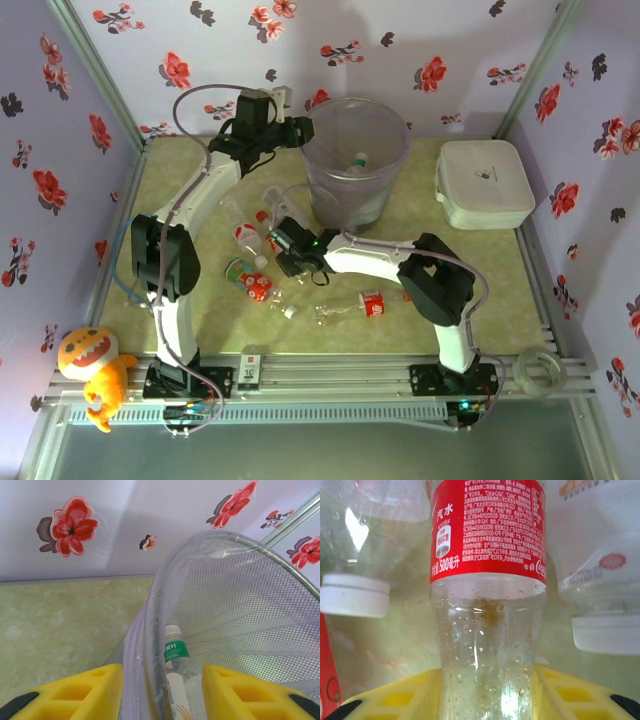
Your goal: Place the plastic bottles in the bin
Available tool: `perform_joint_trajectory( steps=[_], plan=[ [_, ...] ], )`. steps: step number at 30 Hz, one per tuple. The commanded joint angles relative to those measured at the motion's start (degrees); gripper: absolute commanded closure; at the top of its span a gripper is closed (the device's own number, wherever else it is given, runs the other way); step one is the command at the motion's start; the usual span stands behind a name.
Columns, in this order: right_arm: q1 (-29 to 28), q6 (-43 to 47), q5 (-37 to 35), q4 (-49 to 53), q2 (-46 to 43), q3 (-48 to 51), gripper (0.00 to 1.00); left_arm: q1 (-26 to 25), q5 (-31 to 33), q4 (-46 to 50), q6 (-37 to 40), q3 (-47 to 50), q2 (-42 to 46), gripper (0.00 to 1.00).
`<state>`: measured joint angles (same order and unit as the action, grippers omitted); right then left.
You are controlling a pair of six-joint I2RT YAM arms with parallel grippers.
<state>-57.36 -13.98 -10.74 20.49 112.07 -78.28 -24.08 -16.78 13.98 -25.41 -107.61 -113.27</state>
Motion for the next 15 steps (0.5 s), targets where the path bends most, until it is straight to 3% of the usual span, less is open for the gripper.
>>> perform_joint_trajectory(
  steps=[1,6,15],
  plan=[
    [0.6,0.1,1.0,4.1,-3.3,0.7,0.51,0.5,-0.8,-0.1,-0.4,0.2,2.5,0.53],
    [1.8,0.8,3.0,6.7,-2.4,-0.5,0.36,0.5,-0.8,0.0,-0.2,0.4,2.6,0.53],
    [2.1,0.2,5.4,5.3,4.8,-4.7,0.35,0.5,-0.8,-0.1,-0.3,0.6,2.8,0.53]
  ],
)
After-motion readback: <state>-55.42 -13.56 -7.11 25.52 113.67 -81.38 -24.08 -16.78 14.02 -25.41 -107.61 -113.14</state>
